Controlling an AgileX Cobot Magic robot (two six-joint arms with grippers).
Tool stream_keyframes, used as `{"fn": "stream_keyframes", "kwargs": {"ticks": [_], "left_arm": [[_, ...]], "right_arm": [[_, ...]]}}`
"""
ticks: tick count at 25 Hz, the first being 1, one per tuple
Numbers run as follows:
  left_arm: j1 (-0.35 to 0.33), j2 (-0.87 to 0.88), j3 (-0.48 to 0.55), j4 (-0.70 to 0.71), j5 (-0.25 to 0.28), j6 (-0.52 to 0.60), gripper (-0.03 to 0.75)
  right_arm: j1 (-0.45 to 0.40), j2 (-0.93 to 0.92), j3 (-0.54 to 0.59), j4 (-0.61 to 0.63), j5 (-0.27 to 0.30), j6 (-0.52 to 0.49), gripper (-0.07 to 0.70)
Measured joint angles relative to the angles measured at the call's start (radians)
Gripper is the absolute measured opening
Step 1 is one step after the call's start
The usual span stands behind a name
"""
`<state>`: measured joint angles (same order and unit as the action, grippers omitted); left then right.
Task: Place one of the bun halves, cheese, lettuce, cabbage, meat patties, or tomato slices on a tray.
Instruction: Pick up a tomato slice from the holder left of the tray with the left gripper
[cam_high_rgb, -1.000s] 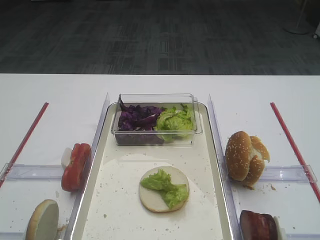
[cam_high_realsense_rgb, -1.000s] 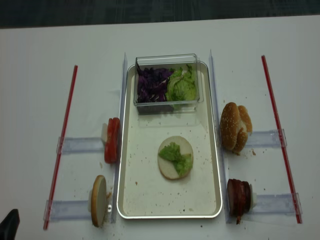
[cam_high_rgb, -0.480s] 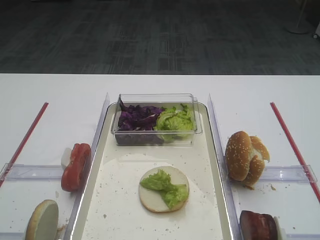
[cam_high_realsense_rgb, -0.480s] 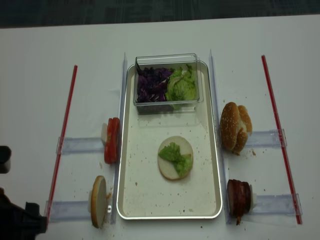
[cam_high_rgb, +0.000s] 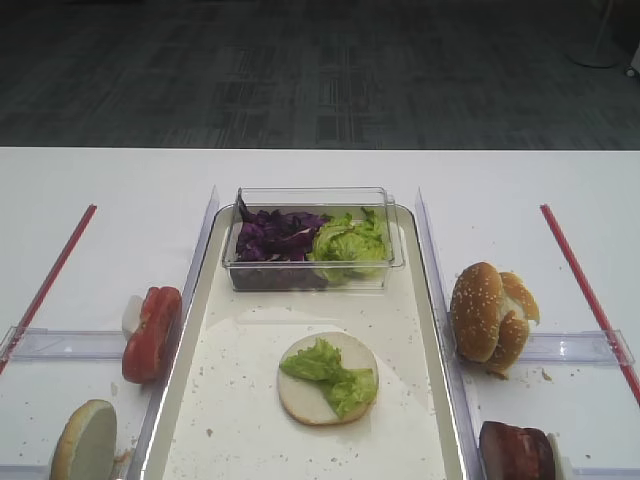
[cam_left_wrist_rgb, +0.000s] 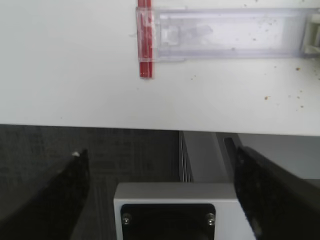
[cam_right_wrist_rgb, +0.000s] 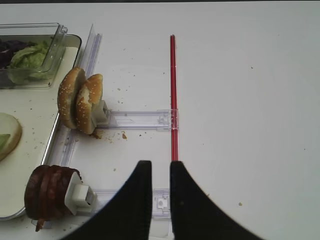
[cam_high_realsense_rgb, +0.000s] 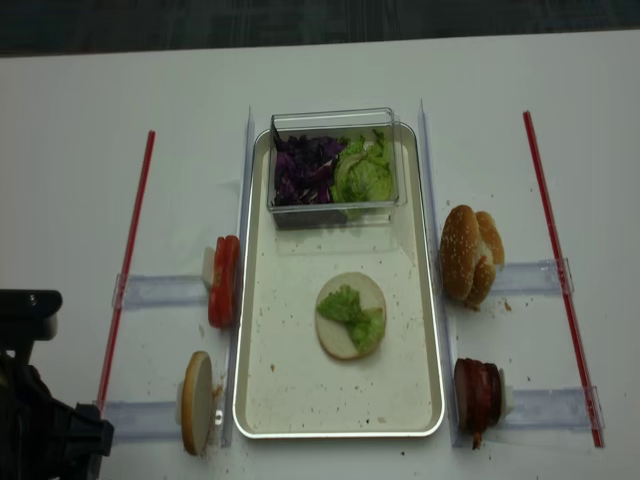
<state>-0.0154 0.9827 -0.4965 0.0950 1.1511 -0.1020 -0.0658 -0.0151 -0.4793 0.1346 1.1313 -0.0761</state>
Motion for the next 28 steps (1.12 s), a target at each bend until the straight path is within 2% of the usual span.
{"fn": "stream_keyframes", "kwargs": {"ticks": [6, 10, 20, 28], "left_arm": [[0.000, 0.032, -0.017, 0.006, -0.045, -0.007, 0.545], [0.000, 0.131, -0.081, 0.016, -0.080, -0.021, 0.545], [0.000, 0.498, -0.368, 0.041, -0.105, -0.026, 0.545], [0.000, 0.671, -0.577, 0.029, -0.106, -0.019, 0.545]], "right_arm": [[0.000, 0.000, 0.000, 0.000, 0.000, 0.000, 0.110], [0.000, 0.000, 0.000, 0.000, 0.000, 0.000, 0.073], [0.000, 0.000, 0.000, 0.000, 0.000, -0.004, 0.038], [0.000, 0.000, 0.000, 0.000, 0.000, -0.005, 0.038]]}}
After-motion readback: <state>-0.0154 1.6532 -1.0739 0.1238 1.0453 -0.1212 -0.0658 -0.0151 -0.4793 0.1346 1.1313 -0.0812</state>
